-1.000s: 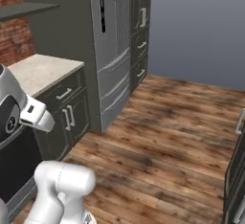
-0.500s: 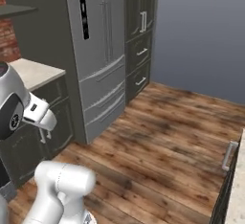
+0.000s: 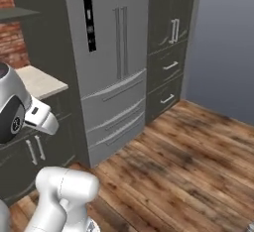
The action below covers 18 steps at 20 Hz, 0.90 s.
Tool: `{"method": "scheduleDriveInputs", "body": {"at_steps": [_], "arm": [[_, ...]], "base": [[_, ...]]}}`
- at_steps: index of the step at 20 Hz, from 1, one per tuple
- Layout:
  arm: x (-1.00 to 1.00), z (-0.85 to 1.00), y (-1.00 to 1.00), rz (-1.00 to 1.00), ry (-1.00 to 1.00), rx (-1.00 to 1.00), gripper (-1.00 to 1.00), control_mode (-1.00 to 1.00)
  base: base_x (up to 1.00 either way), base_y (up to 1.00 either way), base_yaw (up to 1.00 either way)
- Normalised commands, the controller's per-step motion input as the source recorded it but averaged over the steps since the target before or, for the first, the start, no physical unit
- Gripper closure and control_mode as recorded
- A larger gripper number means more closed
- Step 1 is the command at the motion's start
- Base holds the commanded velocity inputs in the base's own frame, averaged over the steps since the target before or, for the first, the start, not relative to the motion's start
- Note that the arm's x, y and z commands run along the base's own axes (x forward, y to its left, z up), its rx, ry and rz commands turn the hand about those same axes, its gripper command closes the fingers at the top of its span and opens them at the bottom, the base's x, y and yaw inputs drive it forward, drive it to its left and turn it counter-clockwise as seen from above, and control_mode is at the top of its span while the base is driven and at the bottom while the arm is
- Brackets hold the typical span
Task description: Place one of the steaks on the plate and the other in the bowl. Then place the bowl in the fridge.
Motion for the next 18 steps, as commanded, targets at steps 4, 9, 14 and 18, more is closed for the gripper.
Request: {"method": "scheduleDriveInputs", "body": {"at_steps": [4,9,14,18], "arm": [[0.0,0.0,0.0,0.0,0.0,0.0,-1.0,1.0],[0.0,0.0,0.0,0.0,0.0,0.0,-1.0,1.0],[0.0,0.0,0.0,0.0,0.0,0.0,-1.0,1.0],[0.0,0.0,0.0,0.0,0.0,0.0,-1.0,1.0]], "base": [[1.0,-0.67,0.48],[1.0,-0.61,0.61],[0.54,-0.46,0.79],[0.03,-0.94,0.58]]}}
